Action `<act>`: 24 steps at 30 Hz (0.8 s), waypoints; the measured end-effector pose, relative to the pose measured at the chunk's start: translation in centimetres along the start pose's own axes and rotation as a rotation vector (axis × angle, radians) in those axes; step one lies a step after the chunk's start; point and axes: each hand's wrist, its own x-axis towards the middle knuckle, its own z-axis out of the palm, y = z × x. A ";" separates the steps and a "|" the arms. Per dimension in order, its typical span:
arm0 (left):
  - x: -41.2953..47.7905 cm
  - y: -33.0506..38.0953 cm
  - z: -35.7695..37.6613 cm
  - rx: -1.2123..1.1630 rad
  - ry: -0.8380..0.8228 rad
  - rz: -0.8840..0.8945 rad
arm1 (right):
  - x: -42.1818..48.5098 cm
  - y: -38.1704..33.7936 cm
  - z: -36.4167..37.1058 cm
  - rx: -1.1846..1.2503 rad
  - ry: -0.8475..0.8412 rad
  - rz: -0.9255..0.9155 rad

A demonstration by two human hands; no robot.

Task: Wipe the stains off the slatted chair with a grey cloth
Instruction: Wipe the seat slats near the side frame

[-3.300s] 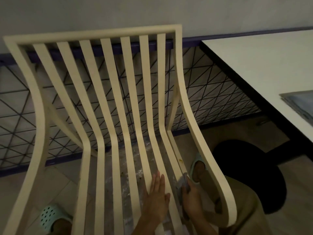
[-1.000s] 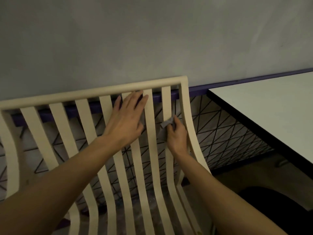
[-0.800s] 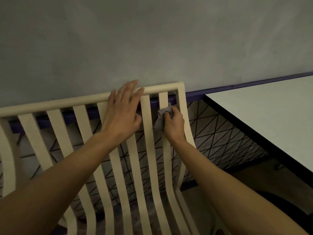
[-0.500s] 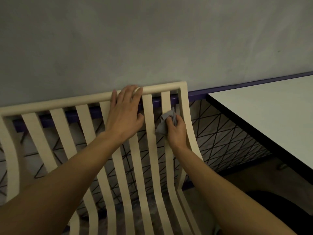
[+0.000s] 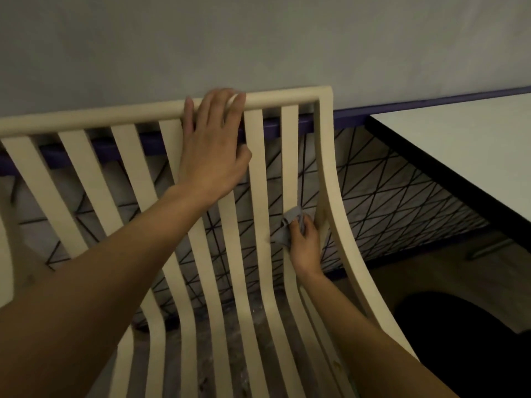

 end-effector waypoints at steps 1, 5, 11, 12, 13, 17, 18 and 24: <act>-0.3 0.1 0.4 0.000 0.003 -0.007 | -0.5 1.0 -0.4 -0.021 0.014 0.019; -1.1 0.6 1.9 -0.002 0.006 -0.011 | -1.5 3.7 -2.1 -0.105 0.050 0.061; -1.9 0.5 3.4 -0.002 -0.005 -0.039 | -0.5 2.6 -1.3 -0.139 0.037 0.046; -1.7 0.8 3.4 -0.008 -0.003 -0.039 | 0.1 1.6 -1.0 -0.133 0.048 0.010; -1.6 1.0 3.5 -0.013 -0.003 -0.041 | 0.7 0.3 -0.6 -0.128 0.052 -0.028; -1.9 1.7 3.8 -0.027 -0.032 -0.056 | 3.7 -4.7 0.9 -0.176 0.074 -0.143; -2.1 2.0 3.9 -0.034 -0.041 -0.058 | 4.4 -5.7 1.1 -0.188 0.076 -0.162; -1.8 0.6 2.2 -0.006 -0.056 -0.053 | 5.0 -7.8 3.7 -0.108 0.015 -0.210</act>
